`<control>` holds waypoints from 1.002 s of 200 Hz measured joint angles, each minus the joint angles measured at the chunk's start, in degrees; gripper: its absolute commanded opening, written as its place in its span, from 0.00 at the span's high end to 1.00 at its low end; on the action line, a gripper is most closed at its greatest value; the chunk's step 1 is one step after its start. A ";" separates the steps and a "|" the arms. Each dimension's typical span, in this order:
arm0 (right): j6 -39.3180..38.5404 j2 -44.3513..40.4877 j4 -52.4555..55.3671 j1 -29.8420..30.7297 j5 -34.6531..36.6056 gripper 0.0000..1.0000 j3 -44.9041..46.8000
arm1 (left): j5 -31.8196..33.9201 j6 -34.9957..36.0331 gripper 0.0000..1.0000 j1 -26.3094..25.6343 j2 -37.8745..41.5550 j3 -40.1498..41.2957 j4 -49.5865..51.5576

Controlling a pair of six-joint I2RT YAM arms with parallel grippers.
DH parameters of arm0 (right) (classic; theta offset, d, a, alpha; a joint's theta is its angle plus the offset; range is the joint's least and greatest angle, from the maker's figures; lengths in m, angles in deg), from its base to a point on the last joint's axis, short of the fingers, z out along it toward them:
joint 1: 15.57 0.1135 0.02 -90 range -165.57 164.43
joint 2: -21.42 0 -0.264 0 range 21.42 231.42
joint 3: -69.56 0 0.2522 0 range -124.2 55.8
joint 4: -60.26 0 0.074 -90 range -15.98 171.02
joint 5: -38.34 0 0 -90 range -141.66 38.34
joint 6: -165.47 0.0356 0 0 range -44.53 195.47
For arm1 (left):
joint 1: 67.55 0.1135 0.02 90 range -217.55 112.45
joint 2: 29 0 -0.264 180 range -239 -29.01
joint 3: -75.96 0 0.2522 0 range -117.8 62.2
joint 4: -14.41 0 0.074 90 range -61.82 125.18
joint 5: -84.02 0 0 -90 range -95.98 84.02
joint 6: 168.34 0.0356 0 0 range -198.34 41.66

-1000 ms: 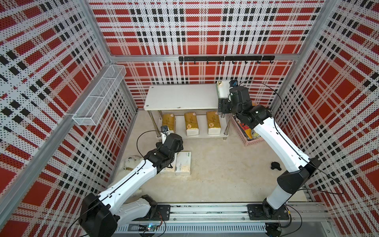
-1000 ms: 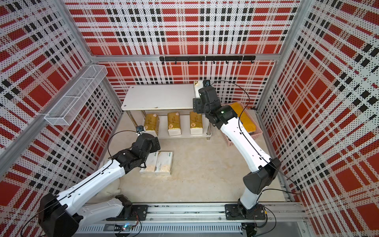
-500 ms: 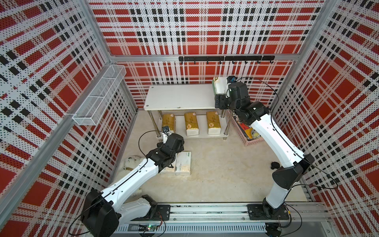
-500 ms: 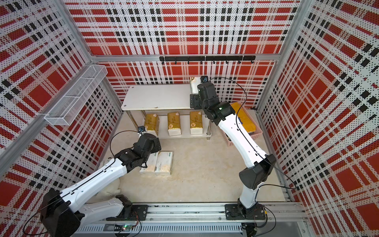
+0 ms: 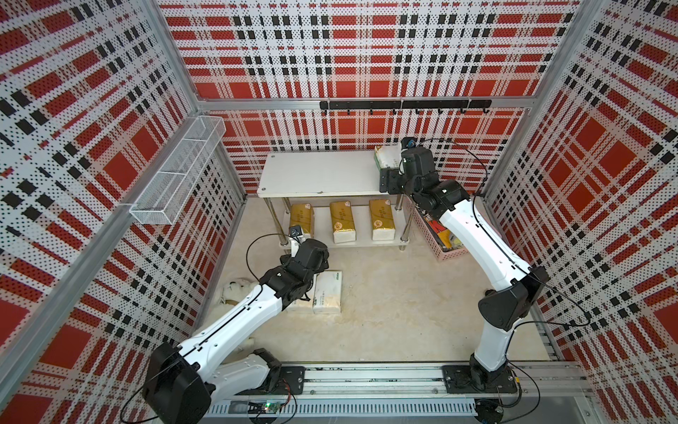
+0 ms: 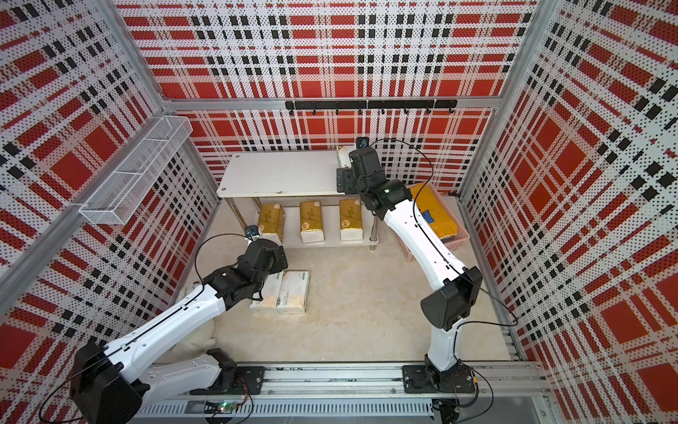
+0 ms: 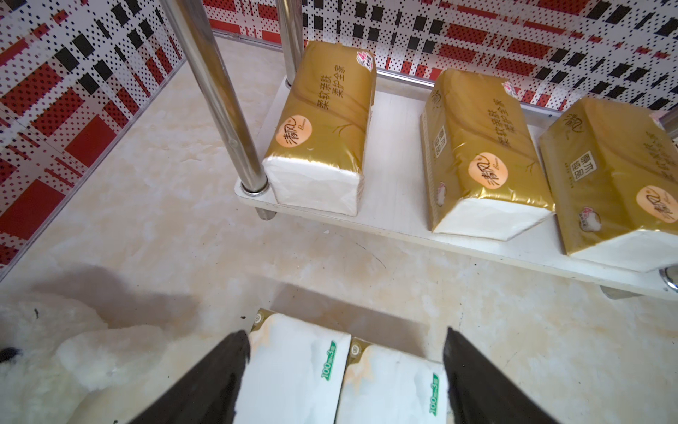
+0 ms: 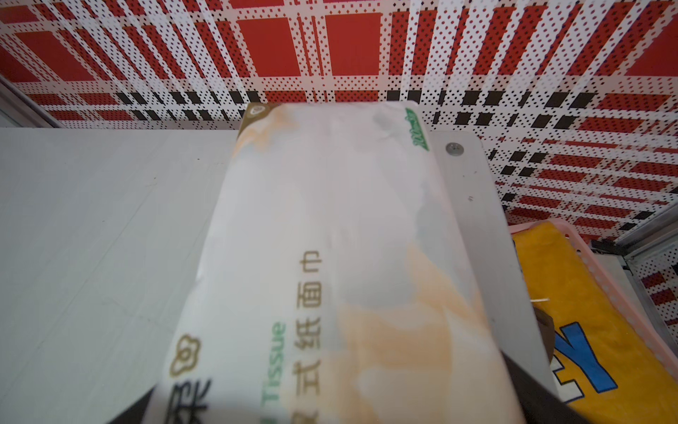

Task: Place the tissue boxes on the shelf by color
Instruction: Place a box of tissues on the shelf.

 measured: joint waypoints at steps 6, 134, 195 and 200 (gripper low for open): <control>0.17 -0.24 -1.11 0.00 0.17 0.00 1.22 | 0.00 0.00 0.13 0.00 0.00 0.00 0.00; -0.35 -4.52 -13.90 -0.07 2.05 0.00 11.67 | -0.02 -0.13 0.13 0.00 0.35 0.55 0.00; -0.17 -4.52 -14.80 -0.07 2.38 0.00 11.87 | -0.02 -0.17 0.13 -0.39 0.04 0.52 0.02; -0.26 -4.52 -14.82 -0.07 2.36 0.00 11.87 | -0.02 -0.17 0.13 -0.44 0.00 0.52 0.00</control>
